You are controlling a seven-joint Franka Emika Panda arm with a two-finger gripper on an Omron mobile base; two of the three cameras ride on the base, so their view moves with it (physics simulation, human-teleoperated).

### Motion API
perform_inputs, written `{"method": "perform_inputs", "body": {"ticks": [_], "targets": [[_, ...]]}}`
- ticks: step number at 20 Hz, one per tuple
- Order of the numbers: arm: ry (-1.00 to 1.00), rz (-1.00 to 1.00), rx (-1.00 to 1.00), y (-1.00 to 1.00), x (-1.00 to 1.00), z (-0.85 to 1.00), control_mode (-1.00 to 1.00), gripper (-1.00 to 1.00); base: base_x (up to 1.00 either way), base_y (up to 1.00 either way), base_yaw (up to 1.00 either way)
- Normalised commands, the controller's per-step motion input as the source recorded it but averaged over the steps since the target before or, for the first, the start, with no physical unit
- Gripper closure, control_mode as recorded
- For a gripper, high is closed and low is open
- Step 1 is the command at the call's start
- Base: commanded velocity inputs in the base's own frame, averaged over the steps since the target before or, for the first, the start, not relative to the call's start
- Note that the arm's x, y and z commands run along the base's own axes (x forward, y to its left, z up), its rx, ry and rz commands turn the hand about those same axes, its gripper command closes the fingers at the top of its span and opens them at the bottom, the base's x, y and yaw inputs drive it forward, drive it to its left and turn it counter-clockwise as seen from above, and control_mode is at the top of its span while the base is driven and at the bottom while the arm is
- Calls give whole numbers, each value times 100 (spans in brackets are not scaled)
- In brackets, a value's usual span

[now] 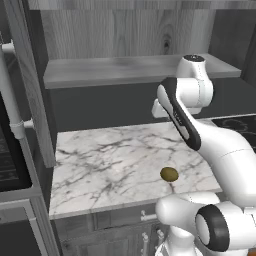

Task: Pick the potato from the counter and place it in the cabinet. Then close the cabinet.

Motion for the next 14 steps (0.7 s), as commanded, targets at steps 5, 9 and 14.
{"method": "perform_inputs", "body": {"ticks": [5, 9, 14], "targets": [[0, 0, 0, 0, -10, -15, -100, -100, 0, 0, 0], [0, 0, 0, 0, -5, -49, -100, -100, 0, 0, 0], [5, 0, 0, 0, -1, -59, -100, -100, 0, 0, 0]]}}
